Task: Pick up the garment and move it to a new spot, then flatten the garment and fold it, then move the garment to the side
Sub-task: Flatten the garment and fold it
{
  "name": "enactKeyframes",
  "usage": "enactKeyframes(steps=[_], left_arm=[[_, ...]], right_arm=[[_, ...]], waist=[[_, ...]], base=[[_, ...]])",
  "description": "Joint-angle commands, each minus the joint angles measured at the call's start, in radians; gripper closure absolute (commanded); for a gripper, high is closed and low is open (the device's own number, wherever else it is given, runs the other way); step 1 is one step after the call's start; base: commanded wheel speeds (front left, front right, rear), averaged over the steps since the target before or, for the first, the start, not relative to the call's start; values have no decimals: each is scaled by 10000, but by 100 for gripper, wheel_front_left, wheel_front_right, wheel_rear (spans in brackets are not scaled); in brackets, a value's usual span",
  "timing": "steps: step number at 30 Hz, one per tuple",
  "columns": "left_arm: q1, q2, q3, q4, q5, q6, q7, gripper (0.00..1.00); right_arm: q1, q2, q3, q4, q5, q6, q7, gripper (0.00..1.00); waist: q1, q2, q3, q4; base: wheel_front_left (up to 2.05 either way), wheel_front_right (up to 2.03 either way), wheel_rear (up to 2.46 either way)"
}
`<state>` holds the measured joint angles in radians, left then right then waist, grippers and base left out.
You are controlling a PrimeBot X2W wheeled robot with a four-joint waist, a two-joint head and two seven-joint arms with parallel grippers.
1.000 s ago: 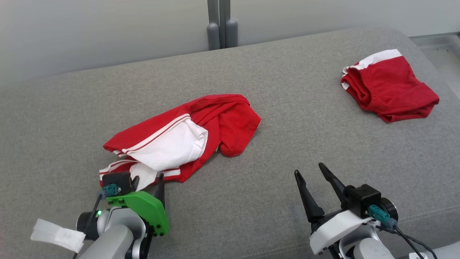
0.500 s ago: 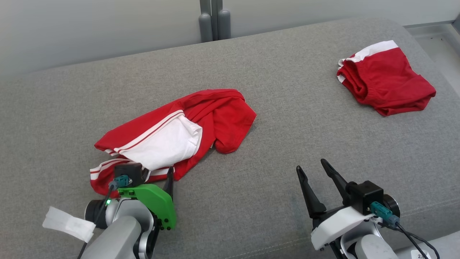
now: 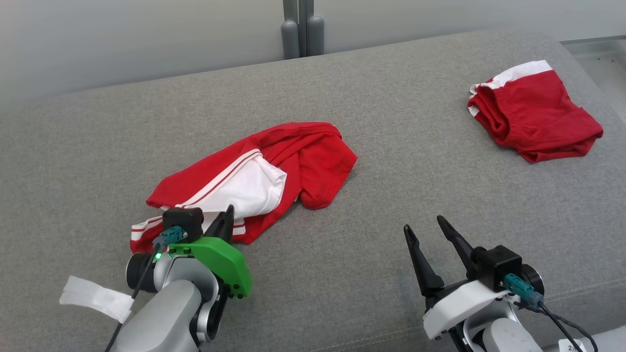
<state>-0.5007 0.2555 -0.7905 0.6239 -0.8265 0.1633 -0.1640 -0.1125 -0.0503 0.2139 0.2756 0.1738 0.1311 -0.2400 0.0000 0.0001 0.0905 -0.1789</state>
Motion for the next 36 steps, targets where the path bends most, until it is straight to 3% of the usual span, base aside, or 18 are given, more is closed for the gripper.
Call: enactKeyframes(steps=[1, 6, 11, 23, 30, 36], left_arm=[[13, -15, 45, -120, -131, -51, -58, 100], [365, 266, 428, -1156, -437, 92, -163, 100], [975, 868, 994, -2762, -1011, 554, 103, 100], [3210, 2709, 1719, -6466, -2025, 2542, 1793, 100], [4035, 3421, 1608, -6289, -1744, 3519, 2164, 100], [4048, 3463, 1544, -5296, -1466, 3795, 1983, 100]], right_arm=[[-30, -5, -17, 19, 27, -8, -62, 0], [102, -7, -102, 25, 44, -8, -86, 0], [228, -5, -246, -30, 15, -8, -95, 0], [358, -7, -346, -37, 53, -8, -71, 0], [334, -7, -254, 28, 39, -8, -45, 0], [255, -7, -197, 54, -46, -8, -3, 0]], waist=[[0, -1, -22, 30], [0, -1, -106, 155], [0, -1, -216, 348], [0, -1, -371, 752], [0, -1, -426, 829], [0, -1, -468, 783]], base=[[0, 0, 0], [0, 0, 0], [0, 0, 0], [0, 0, 0], [0, 0, 0], [0, 0, 0]])
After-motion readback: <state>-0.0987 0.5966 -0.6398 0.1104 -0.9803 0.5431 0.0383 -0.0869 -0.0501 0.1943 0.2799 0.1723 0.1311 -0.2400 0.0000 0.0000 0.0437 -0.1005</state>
